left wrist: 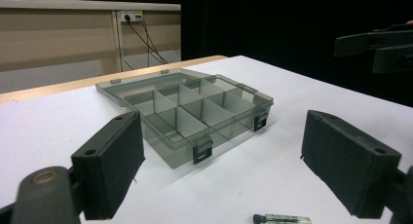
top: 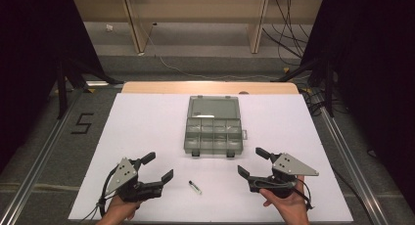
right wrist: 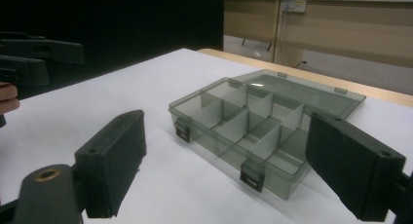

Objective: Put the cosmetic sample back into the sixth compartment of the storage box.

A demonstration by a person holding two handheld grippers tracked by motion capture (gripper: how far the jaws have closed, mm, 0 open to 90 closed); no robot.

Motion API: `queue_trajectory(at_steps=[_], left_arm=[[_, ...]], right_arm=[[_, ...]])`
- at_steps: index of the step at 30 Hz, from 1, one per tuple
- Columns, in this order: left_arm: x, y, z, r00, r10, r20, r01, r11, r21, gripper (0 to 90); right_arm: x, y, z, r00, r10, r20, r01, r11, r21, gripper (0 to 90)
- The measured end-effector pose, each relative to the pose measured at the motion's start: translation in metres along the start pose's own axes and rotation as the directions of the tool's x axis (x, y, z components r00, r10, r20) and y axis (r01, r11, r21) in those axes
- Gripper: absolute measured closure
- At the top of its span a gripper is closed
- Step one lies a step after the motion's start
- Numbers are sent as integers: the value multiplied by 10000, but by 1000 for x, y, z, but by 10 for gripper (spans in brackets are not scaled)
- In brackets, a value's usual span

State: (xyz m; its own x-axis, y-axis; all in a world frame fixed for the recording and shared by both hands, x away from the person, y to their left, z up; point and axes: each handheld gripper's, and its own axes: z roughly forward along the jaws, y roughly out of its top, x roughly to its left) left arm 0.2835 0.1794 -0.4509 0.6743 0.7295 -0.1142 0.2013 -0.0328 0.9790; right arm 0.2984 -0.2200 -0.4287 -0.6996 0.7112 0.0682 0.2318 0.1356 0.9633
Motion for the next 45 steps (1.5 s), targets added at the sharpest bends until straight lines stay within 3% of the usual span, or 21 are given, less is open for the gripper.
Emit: queue_trajectory(at_steps=[15,16,19,20,26,29,30,39,43,45], left_arm=[[0,0,0,10000,34,-21,-34,10000,16,150],[0,0,0,10000,35,-5,-35,10000,7,150],[0,0,0,10000,32,-13,-32,10000,17,150],[0,0,0,10000,36,-18,-36,10000,24,150],[0,0,0,10000,37,-24,-37,10000,27,150],[0,0,0,10000,40,-20,-40,10000,24,150],[0,0,1,10000,45,-23,-45,10000,34,150],[1,-1,2,10000,17,24,-17,10000,-45,150],[0,-1,1,10000,17,-31,-17,10000,33,150],[1,-1,2,10000,13,0,-13,10000,-15,150]], right_arm=[[2,0,2,9999,-121,-94,121,9999,5,159],[3,0,3,9995,-159,-263,163,9998,152,159],[5,0,6,9995,-240,-205,245,9994,247,159],[7,0,8,9990,-289,-334,306,9981,531,159],[14,0,13,9977,-297,-608,332,9978,575,162],[18,0,19,9948,-634,-792,680,9961,565,165],[21,0,20,9942,-461,-968,552,9941,929,167],[29,-1,32,9876,-743,-1380,900,9897,1116,178],[34,1,40,9845,-921,-1492,1174,9783,1708,181],[39,3,48,9787,-1278,-1609,1600,9653,2065,183]])
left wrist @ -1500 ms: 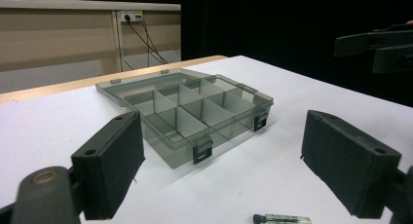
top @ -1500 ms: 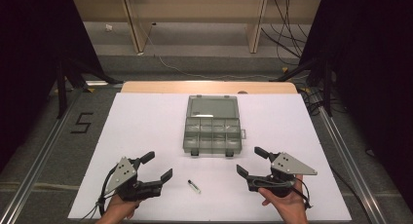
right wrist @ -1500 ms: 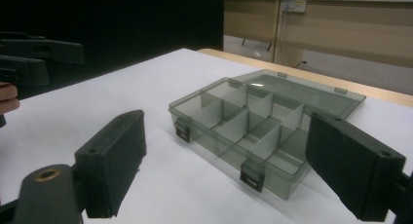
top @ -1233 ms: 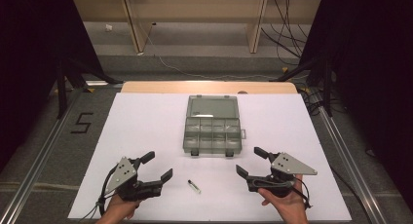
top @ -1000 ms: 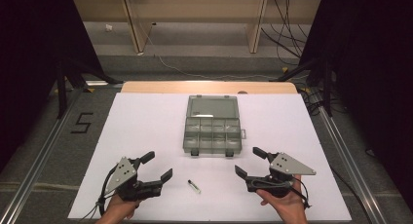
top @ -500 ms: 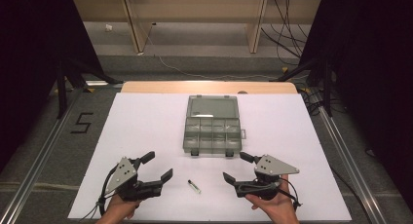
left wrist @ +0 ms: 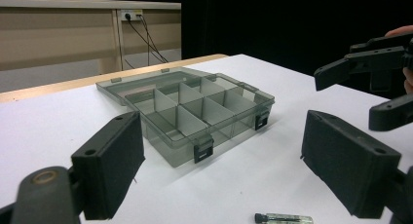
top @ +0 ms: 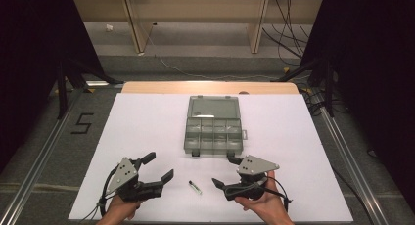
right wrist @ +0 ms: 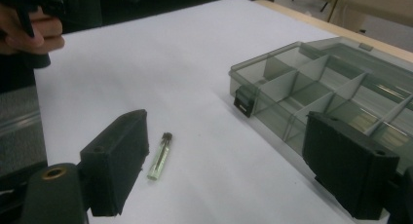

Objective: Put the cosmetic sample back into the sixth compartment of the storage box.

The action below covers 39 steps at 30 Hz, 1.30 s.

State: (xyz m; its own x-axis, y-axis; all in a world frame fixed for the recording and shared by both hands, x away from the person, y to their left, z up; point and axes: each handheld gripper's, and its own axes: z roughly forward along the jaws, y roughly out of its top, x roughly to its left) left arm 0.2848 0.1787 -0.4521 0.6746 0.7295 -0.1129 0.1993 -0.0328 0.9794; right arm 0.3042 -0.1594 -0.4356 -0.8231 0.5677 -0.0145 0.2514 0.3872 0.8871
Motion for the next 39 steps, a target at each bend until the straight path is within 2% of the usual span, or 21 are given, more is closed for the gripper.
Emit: queue_trajectory(at_steps=[2,5,6,9,14,17,18,20,24,25,26,27,28,30,33,34,39], left_arm=[[0,0,0,10000,4,-37,-4,10000,51,150],[0,0,0,10000,4,-36,-4,10000,62,150],[0,0,0,10000,0,-37,0,10000,60,150],[0,0,0,10000,-1,-27,1,10000,56,150],[0,0,0,10000,-18,33,19,10000,-26,150],[0,0,0,10000,-27,36,27,10000,-29,150],[0,0,0,10000,-26,37,26,10000,-28,150],[0,0,0,10000,-28,37,28,10000,-29,150],[0,0,0,10000,-28,31,28,10000,-32,150],[1,0,0,10000,-21,33,21,10000,-35,150],[1,0,0,10000,-13,35,13,10000,-35,150],[0,0,0,10000,-35,38,35,10000,-35,150],[0,0,0,10000,-36,40,37,10000,-32,150],[0,0,0,10000,-34,45,34,10000,-28,150],[0,0,0,10000,-32,43,32,10000,-28,150],[0,0,0,10000,-32,40,33,10000,-27,150],[0,0,-1,10000,-32,-16,32,10000,34,150]], right_arm=[[1,1,3,10000,-84,5,84,9999,103,183],[3,5,9,9995,-266,-185,275,9986,458,182],[4,7,11,9984,-480,-290,497,9969,609,183],[4,11,16,9968,-607,-526,646,9949,770,188],[7,19,28,9927,-843,-866,953,9866,1322,206],[9,22,32,9920,-893,-892,1025,9824,1563,213],[11,24,38,9901,-1022,-966,1186,9760,1827,219],[12,25,39,9904,-994,-959,1165,9741,1938,224],[17,28,49,9864,-1143,-1183,1400,9607,2396,240],[17,28,49,9864,-1143,-1183,1400,9607,2396,240],[17,28,51,9857,-1163,-1218,1446,9552,2582,244],[17,27,53,9864,-1209,-1117,1464,9544,2601,244],[17,28,54,9860,-1141,-1214,1439,9505,2755,245],[17,27,56,9865,-1156,-1162,1437,9511,2734,246],[17,29,60,9864,-1053,-1263,1397,9415,3066,247],[18,28,63,9862,-1131,-1208,1453,9412,3051,247],[20,31,70,9846,-1052,-1397,1487,9241,3521,257]])
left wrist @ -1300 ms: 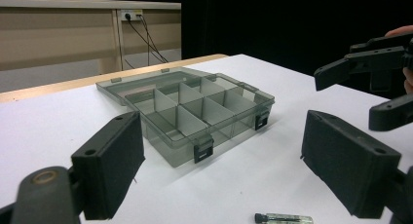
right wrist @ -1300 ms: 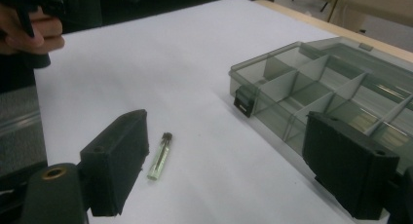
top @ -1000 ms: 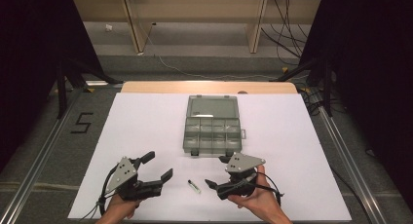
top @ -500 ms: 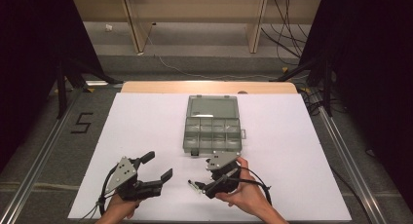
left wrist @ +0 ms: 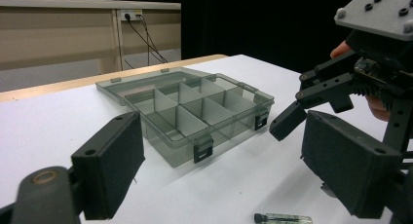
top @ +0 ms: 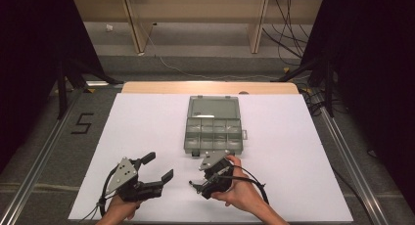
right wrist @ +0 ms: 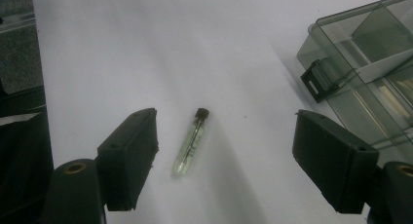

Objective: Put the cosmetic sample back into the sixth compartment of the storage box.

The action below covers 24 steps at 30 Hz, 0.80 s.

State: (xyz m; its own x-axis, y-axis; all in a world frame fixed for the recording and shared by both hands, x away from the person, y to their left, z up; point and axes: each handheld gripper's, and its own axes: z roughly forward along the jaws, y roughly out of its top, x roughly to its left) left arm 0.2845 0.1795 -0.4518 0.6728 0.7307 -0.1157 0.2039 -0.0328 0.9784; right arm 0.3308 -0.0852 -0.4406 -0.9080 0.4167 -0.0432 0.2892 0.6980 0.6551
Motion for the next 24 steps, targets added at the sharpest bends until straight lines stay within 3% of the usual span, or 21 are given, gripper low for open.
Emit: queue_trajectory(at_steps=[13,24], left_arm=[[0,0,1,10000,9,63,-9,10000,-76,150],[0,0,0,10000,38,3,-38,10000,10,150]], right_arm=[[-1,6,12,9996,-144,-229,162,9965,823,291],[-1,11,23,9977,-279,-621,382,9845,1711,357]])
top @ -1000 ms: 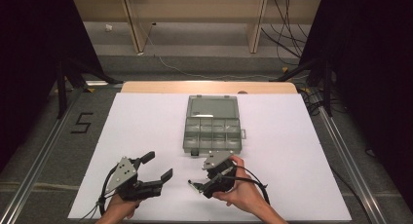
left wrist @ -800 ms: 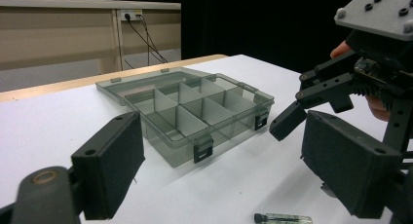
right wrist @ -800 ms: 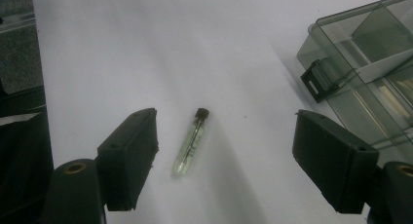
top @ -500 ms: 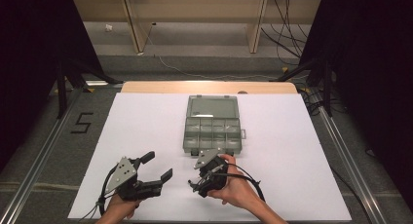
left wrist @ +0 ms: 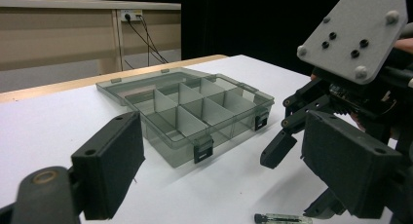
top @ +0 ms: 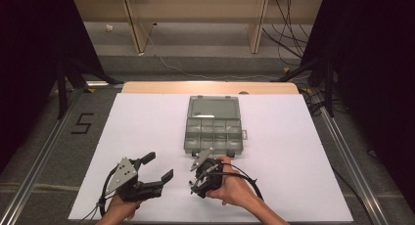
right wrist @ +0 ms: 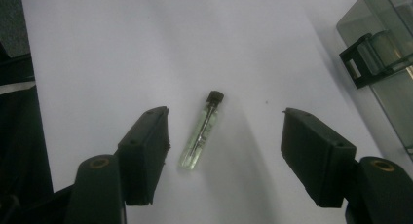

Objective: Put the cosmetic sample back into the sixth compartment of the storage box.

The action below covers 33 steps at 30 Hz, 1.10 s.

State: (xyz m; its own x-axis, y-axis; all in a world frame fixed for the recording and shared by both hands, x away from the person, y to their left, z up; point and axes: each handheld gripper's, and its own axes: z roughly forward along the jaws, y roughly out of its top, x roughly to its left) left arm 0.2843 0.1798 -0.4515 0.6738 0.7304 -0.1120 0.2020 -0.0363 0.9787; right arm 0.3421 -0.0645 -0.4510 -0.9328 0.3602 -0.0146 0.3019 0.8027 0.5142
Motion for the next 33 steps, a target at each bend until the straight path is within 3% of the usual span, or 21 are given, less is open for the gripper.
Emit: queue_trajectory(at_steps=[5,25,29,33], left_arm=[[0,0,0,10000,0,-1,0,10000,2,150],[0,0,0,10000,1,3,-1,10000,4,150],[0,0,0,10000,-1,3,1,10000,-1,150],[0,0,0,10000,-3,6,3,10000,6,150]], right_arm=[[1,2,3,9998,52,-214,-45,9995,311,393],[5,11,16,9963,-707,-485,753,9920,1015,576],[6,12,17,9966,-683,-464,744,9865,1461,610],[5,12,20,9968,-623,-500,689,9872,1435,640]])
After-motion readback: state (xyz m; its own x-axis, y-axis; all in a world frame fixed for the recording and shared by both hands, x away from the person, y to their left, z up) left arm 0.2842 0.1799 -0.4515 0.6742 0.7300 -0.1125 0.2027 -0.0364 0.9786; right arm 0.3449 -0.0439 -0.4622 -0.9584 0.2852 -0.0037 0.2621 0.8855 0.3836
